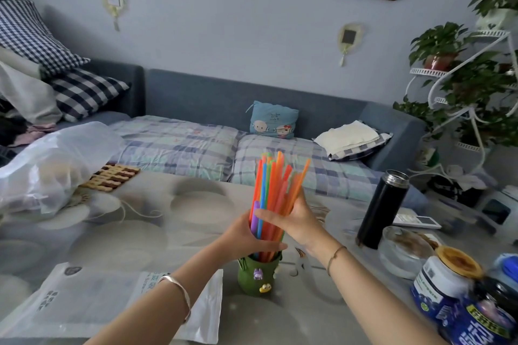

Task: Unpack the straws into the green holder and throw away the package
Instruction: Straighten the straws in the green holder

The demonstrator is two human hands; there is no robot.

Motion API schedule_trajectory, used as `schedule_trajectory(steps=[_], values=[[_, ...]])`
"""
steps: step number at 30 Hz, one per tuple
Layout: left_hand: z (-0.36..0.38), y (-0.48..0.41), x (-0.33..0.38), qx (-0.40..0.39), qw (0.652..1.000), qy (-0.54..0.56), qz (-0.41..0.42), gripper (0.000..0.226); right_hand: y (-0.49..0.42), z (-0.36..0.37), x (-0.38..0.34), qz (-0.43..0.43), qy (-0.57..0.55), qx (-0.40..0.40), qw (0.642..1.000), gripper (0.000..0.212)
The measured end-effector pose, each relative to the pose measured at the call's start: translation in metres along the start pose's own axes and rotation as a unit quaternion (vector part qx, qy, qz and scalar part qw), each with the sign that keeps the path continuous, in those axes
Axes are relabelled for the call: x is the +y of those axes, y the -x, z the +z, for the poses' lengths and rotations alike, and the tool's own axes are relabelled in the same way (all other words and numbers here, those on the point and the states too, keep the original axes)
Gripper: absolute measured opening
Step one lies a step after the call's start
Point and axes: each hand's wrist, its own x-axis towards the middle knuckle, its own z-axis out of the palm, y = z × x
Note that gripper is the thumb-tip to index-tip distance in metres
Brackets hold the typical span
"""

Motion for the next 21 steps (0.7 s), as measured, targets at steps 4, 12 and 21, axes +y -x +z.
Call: schedule_trajectory(steps=[4,12,21], values=[[0.003,-0.004,-0.003,0.019,0.999,-0.018,0.025,0.062,-0.014,0.018,-0.007,-0.045,0.078,0.066,0.994,0.098],[0.004,-0.002,0.001,0.062,0.997,0.026,0.025,0.054,-0.012,0.024,-0.015,-0.111,0.058,0.103,0.987,0.111],[-0.001,0.003,0.001,0.037,0.998,0.05,-0.018,0.057,0.003,-0.004,-0.029,-0.151,0.052,0.129,0.979,0.109]])
